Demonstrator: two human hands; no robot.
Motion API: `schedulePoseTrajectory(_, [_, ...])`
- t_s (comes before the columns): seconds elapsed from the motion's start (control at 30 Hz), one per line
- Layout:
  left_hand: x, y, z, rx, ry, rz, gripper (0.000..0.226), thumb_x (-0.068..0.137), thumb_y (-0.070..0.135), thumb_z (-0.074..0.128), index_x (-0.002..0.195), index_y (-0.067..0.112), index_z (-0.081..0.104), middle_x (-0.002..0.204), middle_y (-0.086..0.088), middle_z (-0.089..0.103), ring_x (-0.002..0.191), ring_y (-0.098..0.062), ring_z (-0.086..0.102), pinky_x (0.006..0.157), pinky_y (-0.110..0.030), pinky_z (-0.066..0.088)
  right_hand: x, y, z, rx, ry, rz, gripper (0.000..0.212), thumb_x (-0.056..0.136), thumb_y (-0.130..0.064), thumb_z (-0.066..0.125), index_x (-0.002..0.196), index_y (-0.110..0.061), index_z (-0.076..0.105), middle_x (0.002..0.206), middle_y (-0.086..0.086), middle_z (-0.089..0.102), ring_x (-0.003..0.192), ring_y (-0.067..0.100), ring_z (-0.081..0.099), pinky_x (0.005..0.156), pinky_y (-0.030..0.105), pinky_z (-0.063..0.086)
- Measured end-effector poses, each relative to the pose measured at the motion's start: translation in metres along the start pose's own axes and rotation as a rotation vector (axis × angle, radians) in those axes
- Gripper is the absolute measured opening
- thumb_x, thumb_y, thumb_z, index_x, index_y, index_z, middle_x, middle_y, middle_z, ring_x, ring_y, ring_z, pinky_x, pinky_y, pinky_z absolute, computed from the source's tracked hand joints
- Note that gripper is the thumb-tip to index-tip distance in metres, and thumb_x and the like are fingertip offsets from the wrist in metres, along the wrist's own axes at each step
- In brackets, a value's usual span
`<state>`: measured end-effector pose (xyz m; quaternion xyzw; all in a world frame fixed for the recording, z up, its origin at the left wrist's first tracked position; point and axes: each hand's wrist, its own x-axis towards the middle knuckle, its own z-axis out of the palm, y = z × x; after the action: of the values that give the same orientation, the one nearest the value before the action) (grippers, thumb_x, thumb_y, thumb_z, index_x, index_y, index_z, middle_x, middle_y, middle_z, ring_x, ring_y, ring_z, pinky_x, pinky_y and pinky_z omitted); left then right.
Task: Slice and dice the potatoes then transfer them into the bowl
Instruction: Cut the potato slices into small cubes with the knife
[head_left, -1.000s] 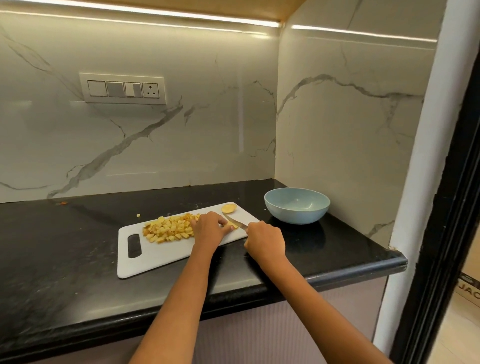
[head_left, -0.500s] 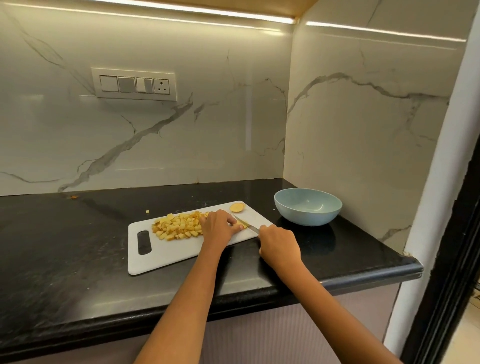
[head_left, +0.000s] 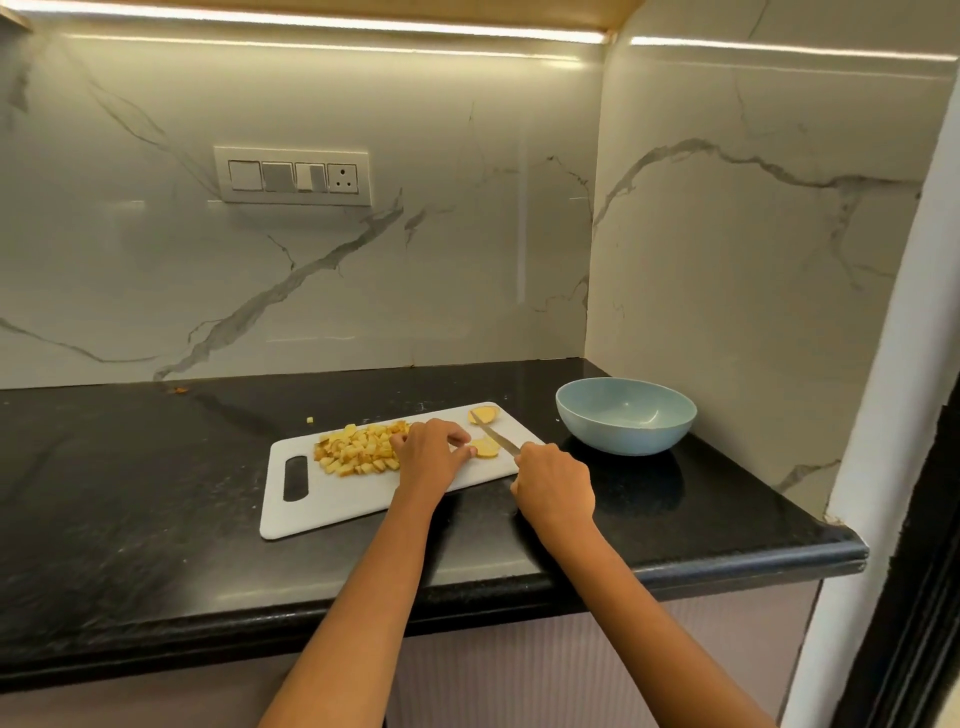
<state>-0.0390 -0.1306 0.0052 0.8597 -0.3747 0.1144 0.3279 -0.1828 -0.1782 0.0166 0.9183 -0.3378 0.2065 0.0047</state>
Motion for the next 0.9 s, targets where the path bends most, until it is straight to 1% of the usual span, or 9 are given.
schedulePoseTrajectory(0.07, [0.0, 0.003, -0.001, 0.04, -0.017, 0.005, 0.018, 0.085, 0.032, 0.064, 0.1, 0.025, 0.071, 0.109, 0.007, 0.067, 0.111, -0.015, 0.051, 0.092, -0.033, 0.025, 0.0, -0.001, -0.001, 0.004, -0.012, -0.019, 0.023, 0.097, -0.02, 0.045, 0.115, -0.01, 0.055, 0.111, 0.008, 0.06, 0.096, 0.021, 0.061, 0.068, 0.026, 0.037])
schedulePoseTrajectory(0.2, [0.0, 0.003, 0.0, 0.06, -0.014, 0.02, 0.014, 0.084, 0.032, 0.065, 0.096, 0.028, 0.072, 0.108, 0.008, 0.067, 0.111, -0.015, 0.05, 0.09, -0.033, 0.024, -0.001, -0.002, -0.001, -0.008, -0.031, -0.058, 0.024, 0.096, -0.021, 0.046, 0.115, -0.01, 0.055, 0.111, 0.009, 0.061, 0.096, 0.021, 0.061, 0.069, 0.026, 0.038])
schedulePoseTrajectory(0.33, [-0.003, 0.005, 0.001, 0.066, -0.014, 0.053, 0.013, 0.086, 0.029, 0.063, 0.095, 0.03, 0.072, 0.11, 0.008, 0.066, 0.113, -0.015, 0.048, 0.092, -0.033, 0.022, -0.001, -0.001, -0.001, -0.028, -0.022, -0.07, 0.023, 0.096, -0.02, 0.047, 0.115, -0.009, 0.056, 0.11, 0.009, 0.061, 0.096, 0.021, 0.061, 0.068, 0.025, 0.037])
schedulePoseTrajectory(0.47, [0.0, 0.006, 0.0, 0.08, -0.033, 0.06, 0.013, 0.087, 0.03, 0.062, 0.095, 0.03, 0.072, 0.109, 0.01, 0.066, 0.111, -0.014, 0.048, 0.093, -0.033, 0.021, 0.0, -0.006, 0.0, -0.065, -0.019, -0.089, 0.022, 0.097, -0.015, 0.045, 0.114, -0.008, 0.056, 0.11, 0.009, 0.061, 0.096, 0.021, 0.062, 0.069, 0.025, 0.039])
schedulePoseTrajectory(0.63, [-0.001, 0.009, 0.0, 0.151, -0.03, 0.068, 0.013, 0.087, 0.032, 0.061, 0.095, 0.031, 0.071, 0.106, 0.009, 0.067, 0.109, -0.015, 0.049, 0.094, -0.035, 0.025, 0.009, -0.006, -0.006, -0.041, -0.073, -0.093, 0.023, 0.094, -0.015, 0.049, 0.114, -0.008, 0.057, 0.111, 0.01, 0.061, 0.098, 0.022, 0.061, 0.068, 0.025, 0.038])
schedulePoseTrajectory(0.73, [-0.002, 0.012, 0.001, 0.191, -0.016, 0.065, 0.014, 0.088, 0.032, 0.06, 0.096, 0.03, 0.071, 0.106, 0.008, 0.067, 0.108, -0.016, 0.05, 0.096, -0.036, 0.026, 0.004, -0.006, -0.009, -0.085, -0.083, -0.132, 0.023, 0.096, -0.013, 0.046, 0.116, -0.007, 0.055, 0.114, 0.011, 0.059, 0.099, 0.023, 0.061, 0.071, 0.026, 0.039])
schedulePoseTrajectory(0.83, [-0.004, 0.011, -0.001, 0.17, -0.004, 0.061, 0.014, 0.088, 0.031, 0.061, 0.095, 0.028, 0.072, 0.107, 0.008, 0.066, 0.109, -0.016, 0.05, 0.097, -0.036, 0.025, -0.006, -0.009, -0.004, -0.138, -0.055, -0.165, 0.022, 0.098, -0.009, 0.042, 0.113, -0.007, 0.057, 0.11, 0.01, 0.06, 0.095, 0.021, 0.062, 0.067, 0.025, 0.038])
schedulePoseTrajectory(0.9, [-0.003, 0.01, -0.001, 0.158, -0.007, 0.059, 0.013, 0.088, 0.031, 0.06, 0.094, 0.028, 0.072, 0.108, 0.008, 0.066, 0.11, -0.016, 0.05, 0.096, -0.036, 0.025, -0.008, -0.008, -0.003, -0.139, -0.043, -0.146, 0.022, 0.098, -0.007, 0.04, 0.111, -0.006, 0.058, 0.108, 0.01, 0.061, 0.093, 0.021, 0.063, 0.067, 0.025, 0.04])
